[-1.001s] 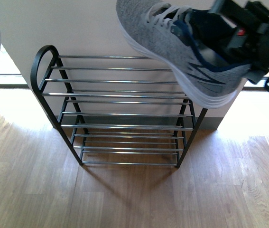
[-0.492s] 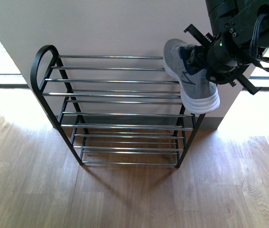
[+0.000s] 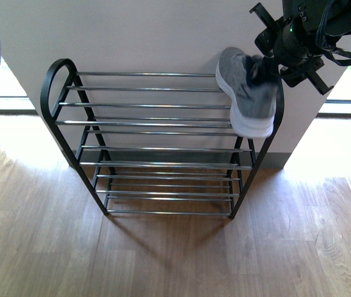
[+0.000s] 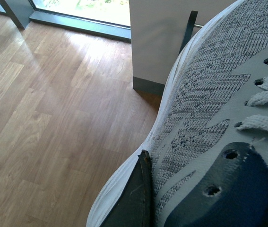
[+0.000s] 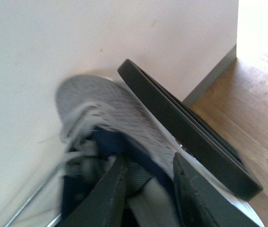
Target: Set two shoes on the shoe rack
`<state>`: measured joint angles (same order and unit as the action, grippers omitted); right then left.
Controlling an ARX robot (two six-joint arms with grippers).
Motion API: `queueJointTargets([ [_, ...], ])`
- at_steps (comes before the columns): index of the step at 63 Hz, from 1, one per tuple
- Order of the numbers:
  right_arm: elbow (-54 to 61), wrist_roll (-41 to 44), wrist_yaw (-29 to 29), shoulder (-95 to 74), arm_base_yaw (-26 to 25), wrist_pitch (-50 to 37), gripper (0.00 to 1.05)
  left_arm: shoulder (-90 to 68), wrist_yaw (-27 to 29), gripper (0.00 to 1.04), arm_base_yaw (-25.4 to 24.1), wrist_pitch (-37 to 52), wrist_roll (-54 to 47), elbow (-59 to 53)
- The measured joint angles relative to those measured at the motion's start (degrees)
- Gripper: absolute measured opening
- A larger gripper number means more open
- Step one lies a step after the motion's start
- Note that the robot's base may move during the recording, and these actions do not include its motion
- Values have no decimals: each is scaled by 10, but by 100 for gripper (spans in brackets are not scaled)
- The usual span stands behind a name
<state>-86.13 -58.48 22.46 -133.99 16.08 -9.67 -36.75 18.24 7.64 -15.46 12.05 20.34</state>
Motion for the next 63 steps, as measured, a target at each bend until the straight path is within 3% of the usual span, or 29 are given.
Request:
queueJointTargets([
  [25, 166, 90, -87, 125, 9, -171, 97, 0, 0, 2, 0, 0, 0, 0],
  [31, 227, 118, -140, 173, 9, -219, 95, 0, 0, 2, 0, 0, 0, 0],
  [44, 425, 189, -329, 309, -13, -322, 96, 0, 0, 2, 0, 0, 0, 0],
  [56, 636, 281, -489, 489, -81, -349, 96, 0, 0, 2, 0, 0, 0, 0],
  [63, 699, 323, -545, 551, -131, -342, 96, 0, 0, 2, 0, 0, 0, 0],
])
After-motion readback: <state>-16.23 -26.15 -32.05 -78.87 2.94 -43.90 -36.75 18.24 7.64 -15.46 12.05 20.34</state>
